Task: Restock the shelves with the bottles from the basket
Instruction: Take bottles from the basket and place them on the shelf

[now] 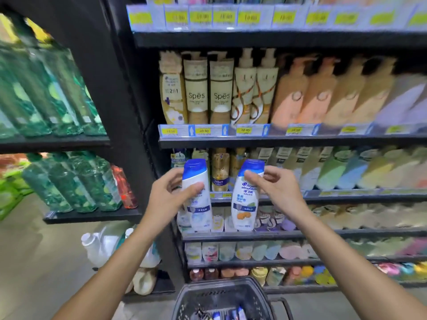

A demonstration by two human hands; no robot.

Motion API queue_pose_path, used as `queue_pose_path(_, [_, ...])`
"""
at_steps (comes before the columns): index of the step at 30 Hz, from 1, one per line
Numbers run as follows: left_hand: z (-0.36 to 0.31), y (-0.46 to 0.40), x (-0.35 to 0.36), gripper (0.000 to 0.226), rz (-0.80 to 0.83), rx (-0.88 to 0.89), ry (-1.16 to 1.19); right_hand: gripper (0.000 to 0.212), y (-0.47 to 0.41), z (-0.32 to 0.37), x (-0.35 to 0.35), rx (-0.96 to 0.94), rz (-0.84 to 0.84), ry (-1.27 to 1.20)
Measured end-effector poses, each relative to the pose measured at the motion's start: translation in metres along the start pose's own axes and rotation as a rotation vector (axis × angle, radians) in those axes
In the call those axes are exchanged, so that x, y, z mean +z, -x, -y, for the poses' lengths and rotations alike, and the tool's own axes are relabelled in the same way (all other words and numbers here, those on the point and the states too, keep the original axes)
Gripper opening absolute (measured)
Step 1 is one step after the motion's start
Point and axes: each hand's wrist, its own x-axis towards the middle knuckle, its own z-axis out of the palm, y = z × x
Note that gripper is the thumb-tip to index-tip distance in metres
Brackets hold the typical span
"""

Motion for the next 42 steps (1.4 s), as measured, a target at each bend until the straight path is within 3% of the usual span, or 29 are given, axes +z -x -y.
queue_pose_path(3, [-0.041, -0.027, 0.01, 0.028, -0.01, 0.062, 0.001, 0.007, -0.024, 0.035, -0.017, -0.103, 0.001, -0.019])
queue_pose_path(9, [-0.112, -0.075, 0.031, 0.026, -0.021, 0.165, -0.027, 0.032, -0.074, 0.103, -0.061, -0.278, 0.07, 0.014])
queue_pose_path(13, [-0.143, -0.103, 0.045, 0.028, -0.042, 0.219, -0.079, 0.019, -0.103, 0.134, -0.081, -0.387, 0.084, -0.016])
queue_pose_path(17, [-0.177, -0.13, 0.053, 0.028, -0.043, 0.277, -0.107, 0.022, -0.129, 0.161, -0.099, -0.466, 0.087, -0.022])
queue_pose_path(21, [-0.208, -0.147, 0.052, 0.036, -0.026, 0.332, -0.174, 0.013, -0.149, 0.188, -0.115, -0.51, 0.107, -0.049])
queue_pose_path(26, [-0.244, -0.163, 0.04, 0.044, 0.027, 0.374, -0.222, 0.028, -0.163, 0.213, -0.117, -0.566, 0.127, -0.035])
queue_pose_path(31, [-0.272, -0.17, 0.025, 0.038, 0.075, 0.432, -0.295, 0.027, -0.163, 0.226, -0.113, -0.618, 0.115, -0.03])
queue_pose_path(38, [-0.334, -0.2, 0.014, 0.046, 0.007, 0.674, -0.332, 0.023, -0.162, 0.242, -0.113, -0.656, 0.032, -0.083])
queue_pose_path(42, [-0.358, -0.227, 0.015, 0.04, 0.059, 0.689, -0.427, 0.025, -0.164, 0.248, -0.115, -0.643, 0.018, -0.081])
